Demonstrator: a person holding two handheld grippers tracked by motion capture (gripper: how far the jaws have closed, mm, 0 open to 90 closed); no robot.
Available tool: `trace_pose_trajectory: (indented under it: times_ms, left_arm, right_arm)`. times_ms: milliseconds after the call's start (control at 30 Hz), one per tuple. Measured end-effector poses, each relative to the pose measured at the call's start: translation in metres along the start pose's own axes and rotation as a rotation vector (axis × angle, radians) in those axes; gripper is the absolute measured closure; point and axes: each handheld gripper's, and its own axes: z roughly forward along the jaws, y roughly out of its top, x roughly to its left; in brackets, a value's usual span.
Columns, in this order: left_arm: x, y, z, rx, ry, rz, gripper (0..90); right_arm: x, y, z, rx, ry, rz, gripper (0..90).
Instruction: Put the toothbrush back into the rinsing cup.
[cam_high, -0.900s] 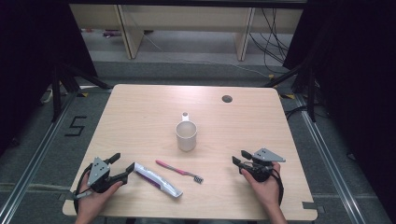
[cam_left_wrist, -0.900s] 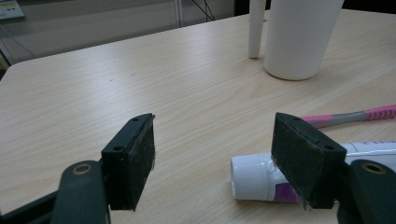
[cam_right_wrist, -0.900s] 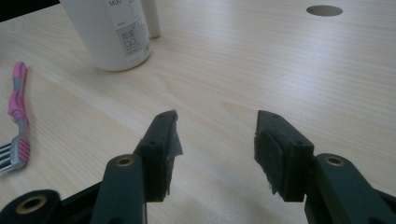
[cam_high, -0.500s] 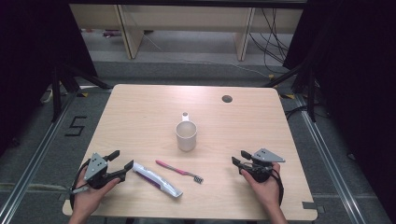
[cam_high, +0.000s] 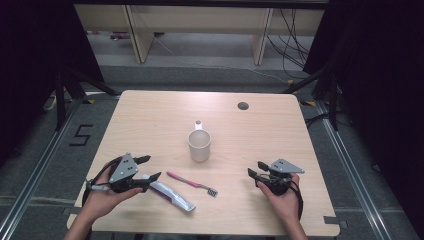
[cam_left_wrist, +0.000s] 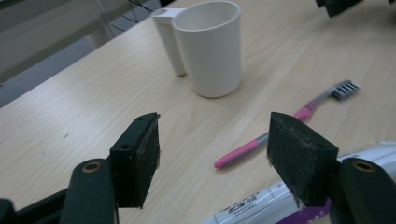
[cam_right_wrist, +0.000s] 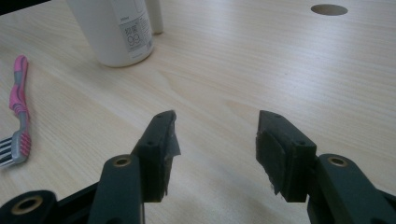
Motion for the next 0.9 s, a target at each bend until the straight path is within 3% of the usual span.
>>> trace_pose_trajectory:
  times_ms: [33, 67, 100, 200, 233, 333, 400, 433, 500, 533, 633, 667, 767, 800, 833, 900]
  left_arm:
    - [-0.001, 0.007, 0.006, 0.023, -0.042, 0.031, 35.2]
    - [-0.001, 0.007, 0.006, 0.023, -0.042, 0.031, 35.6]
    - [-0.001, 0.013, 0.011, 0.053, -0.072, 0.065, 35.8]
    - [0.000, 0.019, 0.016, 0.094, -0.093, 0.097, 36.0]
    - [0.000, 0.023, 0.020, 0.118, -0.120, 0.115, 36.1]
    - [-0.001, 0.027, 0.025, 0.131, -0.142, 0.141, 37.1]
    - [0.000, 0.034, 0.030, 0.184, -0.171, 0.218, 38.0]
    - [0.000, 0.034, 0.030, 0.184, -0.171, 0.218, 38.5]
    - [-0.004, 0.042, 0.038, 0.223, -0.231, 0.267, 38.7]
    - [-0.004, 0.042, 0.038, 0.223, -0.231, 0.267, 39.2]
    - [-0.009, 0.053, 0.050, 0.282, -0.299, 0.360, 40.7]
    - [-0.009, 0.053, 0.050, 0.282, -0.299, 0.360, 41.6]
    - [-0.012, 0.065, 0.063, 0.338, -0.367, 0.445, 42.9]
    - [-0.013, 0.067, 0.067, 0.348, -0.378, 0.463, 43.4]
    - [-0.013, 0.068, 0.070, 0.364, -0.391, 0.474, 44.2]
    - [-0.015, 0.068, 0.078, 0.384, -0.412, 0.493, 45.8]
  right_arm:
    - [0.001, 0.000, 0.001, -0.011, -0.009, 0.003, 48.1]
    - [0.001, 0.000, 0.001, -0.011, -0.009, 0.003, 48.1]
    - [0.001, 0.000, 0.001, -0.006, -0.008, 0.001, 47.9]
    - [0.001, 0.000, 0.001, -0.007, -0.007, 0.001, 47.7]
    - [0.000, 0.000, 0.001, -0.006, -0.007, 0.002, 47.6]
    - [0.001, 0.000, 0.001, -0.001, -0.010, 0.003, 47.5]
    - [0.001, 0.000, 0.001, 0.007, -0.021, -0.002, 47.3]
    - [0.001, 0.000, 0.001, 0.007, -0.021, -0.002, 47.3]
    - [0.001, 0.001, 0.001, 0.017, -0.014, 0.003, 47.2]
    - [0.001, 0.001, 0.001, 0.017, -0.014, 0.003, 47.2]
    - [0.001, 0.001, 0.002, 0.019, -0.011, 0.003, 46.8]
    - [0.001, 0.001, 0.002, 0.019, -0.011, 0.003, 46.8]
    - [0.001, 0.001, 0.002, 0.018, -0.012, 0.002, 46.7]
    - [0.004, 0.000, 0.002, 0.036, -0.004, 0.050, 46.7]
    - [0.002, 0.001, 0.002, 0.030, -0.003, 0.025, 46.7]
    - [0.002, 0.001, 0.003, 0.026, -0.004, 0.021, 46.6]
